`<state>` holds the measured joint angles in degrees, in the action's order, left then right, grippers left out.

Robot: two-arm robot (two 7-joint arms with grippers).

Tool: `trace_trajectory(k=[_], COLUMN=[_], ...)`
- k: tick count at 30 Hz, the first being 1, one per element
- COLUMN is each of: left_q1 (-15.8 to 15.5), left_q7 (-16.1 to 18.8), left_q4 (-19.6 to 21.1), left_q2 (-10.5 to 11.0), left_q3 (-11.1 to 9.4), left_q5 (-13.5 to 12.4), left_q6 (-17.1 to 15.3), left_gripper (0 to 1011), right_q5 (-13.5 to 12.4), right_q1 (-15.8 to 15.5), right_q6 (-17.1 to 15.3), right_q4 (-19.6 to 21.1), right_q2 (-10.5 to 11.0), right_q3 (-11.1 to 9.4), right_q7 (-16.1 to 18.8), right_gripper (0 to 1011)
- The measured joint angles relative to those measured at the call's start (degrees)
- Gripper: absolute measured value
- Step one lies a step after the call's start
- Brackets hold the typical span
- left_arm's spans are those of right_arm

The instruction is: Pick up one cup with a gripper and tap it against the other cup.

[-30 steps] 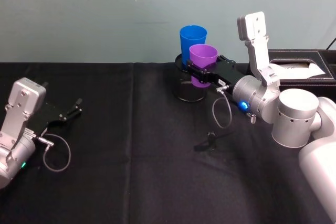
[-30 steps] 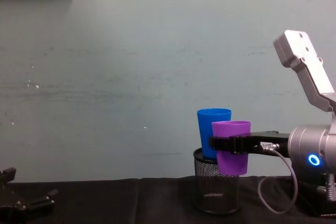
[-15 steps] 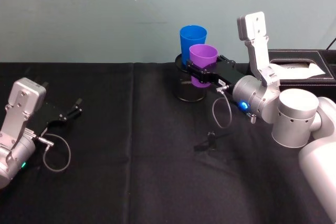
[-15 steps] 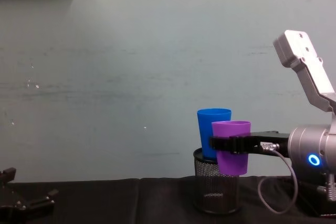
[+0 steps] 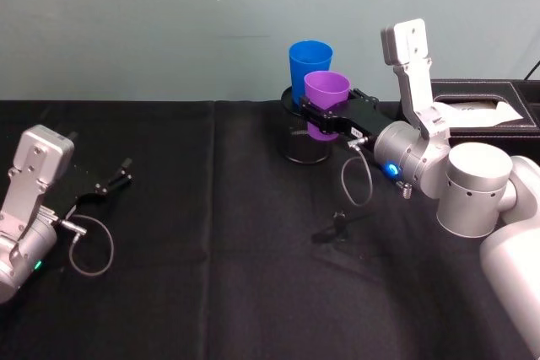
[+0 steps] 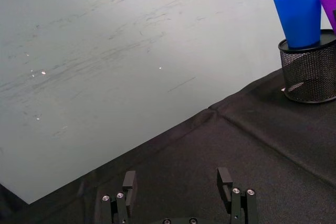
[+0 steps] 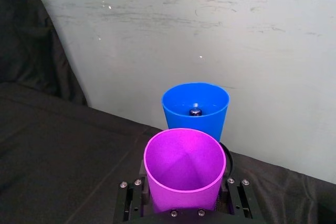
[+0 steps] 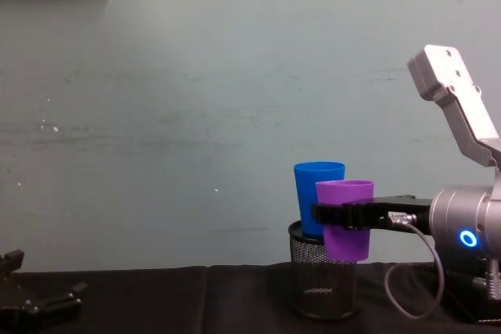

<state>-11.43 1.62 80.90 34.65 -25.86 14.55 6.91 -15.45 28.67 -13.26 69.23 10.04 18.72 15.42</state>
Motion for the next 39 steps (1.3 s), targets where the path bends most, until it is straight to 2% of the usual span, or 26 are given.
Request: trace_trajectory(k=[39], left_q1=[0.00], left_q7=[0.00], left_q4=[0.00], left_q2=[0.00], left_q3=[0.00], left_q5=[0.00], left_q6=[0.00], left_gripper=[1000], right_q5=[0.00], right_q1=[0.00], right_q6=[0.00], right_q4=[0.00], right_q2=[0.00], right_q3=[0.00], right_q7=[0.00], right_gripper=[716])
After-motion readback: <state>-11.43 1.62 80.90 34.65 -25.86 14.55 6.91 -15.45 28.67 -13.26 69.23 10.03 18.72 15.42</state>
